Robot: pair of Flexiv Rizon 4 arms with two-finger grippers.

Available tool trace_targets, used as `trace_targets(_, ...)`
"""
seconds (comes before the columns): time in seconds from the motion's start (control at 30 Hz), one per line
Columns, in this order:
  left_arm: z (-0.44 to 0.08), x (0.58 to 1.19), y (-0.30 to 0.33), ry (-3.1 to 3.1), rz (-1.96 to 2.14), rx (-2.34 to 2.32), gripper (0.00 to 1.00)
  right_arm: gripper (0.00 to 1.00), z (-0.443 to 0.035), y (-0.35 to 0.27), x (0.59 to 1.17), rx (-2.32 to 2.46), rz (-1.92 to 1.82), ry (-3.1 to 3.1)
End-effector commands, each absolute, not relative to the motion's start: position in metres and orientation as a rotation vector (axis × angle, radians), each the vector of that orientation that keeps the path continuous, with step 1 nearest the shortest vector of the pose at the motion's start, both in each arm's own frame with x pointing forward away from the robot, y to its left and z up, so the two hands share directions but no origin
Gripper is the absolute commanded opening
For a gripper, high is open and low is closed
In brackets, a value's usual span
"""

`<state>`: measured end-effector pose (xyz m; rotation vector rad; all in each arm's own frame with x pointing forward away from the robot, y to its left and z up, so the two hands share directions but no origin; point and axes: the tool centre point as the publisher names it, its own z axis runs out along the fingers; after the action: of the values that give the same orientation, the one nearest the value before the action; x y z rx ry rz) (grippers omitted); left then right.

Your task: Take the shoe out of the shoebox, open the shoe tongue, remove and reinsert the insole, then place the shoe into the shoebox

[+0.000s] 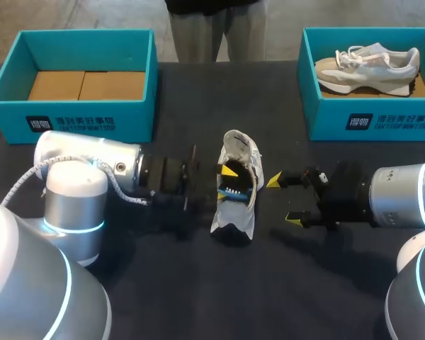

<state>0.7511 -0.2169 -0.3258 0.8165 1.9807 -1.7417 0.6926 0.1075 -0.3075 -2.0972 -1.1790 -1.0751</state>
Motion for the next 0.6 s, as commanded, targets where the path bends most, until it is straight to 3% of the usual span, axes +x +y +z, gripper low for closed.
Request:
trace_targets(0.03,-0.32,0.744,-0.21,1.977,-1.739,0.814,0.19,1.0,-0.307,0.109,0.692,-2.102,-1.073,-1.179)
trace_targets(0.07,-0.32,0.742,-0.21,1.976,-1.742,0.817,0.18,1.0,-0.307,0.109,0.692,-2.102,-1.073,-1.179)
trace_targets(0.1,-0.32,0.741,-0.21,1.978,-1.745,0.823,0.09,1.0,-0.307,0.109,0.692,-2.102,-1.073,-1.179)
trace_targets(0.17,-0.322,0.739,-0.211,1.986,-1.748,0.83,0.06,1.0,-0.307,0.109,0.692,-2.102,-1.073,-1.179)
trace_targets(0.2,-0.323,0.739,-0.211,1.991,-1.746,0.834,0.0,1.0,-0.307,0.109,0.692,-2.102,-1.073,-1.179)
trace_targets(0.6,-0.34,0.751,-0.215,2.042,-1.717,0.854,0.0,1.0,-0.307,0.109,0.692,-2.102,-1.073,-1.179)
